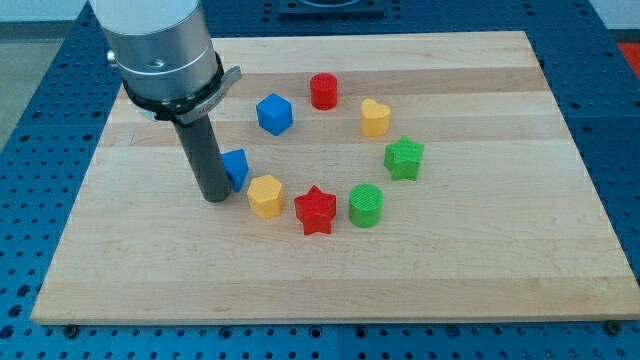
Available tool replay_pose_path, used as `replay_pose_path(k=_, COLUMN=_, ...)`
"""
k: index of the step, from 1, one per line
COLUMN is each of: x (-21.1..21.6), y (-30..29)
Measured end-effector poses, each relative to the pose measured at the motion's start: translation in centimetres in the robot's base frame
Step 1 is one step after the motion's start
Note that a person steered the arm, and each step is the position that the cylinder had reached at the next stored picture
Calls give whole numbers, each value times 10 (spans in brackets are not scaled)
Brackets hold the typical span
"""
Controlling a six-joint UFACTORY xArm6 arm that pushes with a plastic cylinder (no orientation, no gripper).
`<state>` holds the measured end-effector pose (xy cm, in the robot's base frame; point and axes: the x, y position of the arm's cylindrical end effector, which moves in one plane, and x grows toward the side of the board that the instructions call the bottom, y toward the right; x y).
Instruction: Slide the blue triangle a bit up
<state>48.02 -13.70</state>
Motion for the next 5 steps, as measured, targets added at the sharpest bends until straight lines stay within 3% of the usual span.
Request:
replay_pose_path(k=1, x=-19, y=12)
replay_pose_path(k=5, x=-20, y=0)
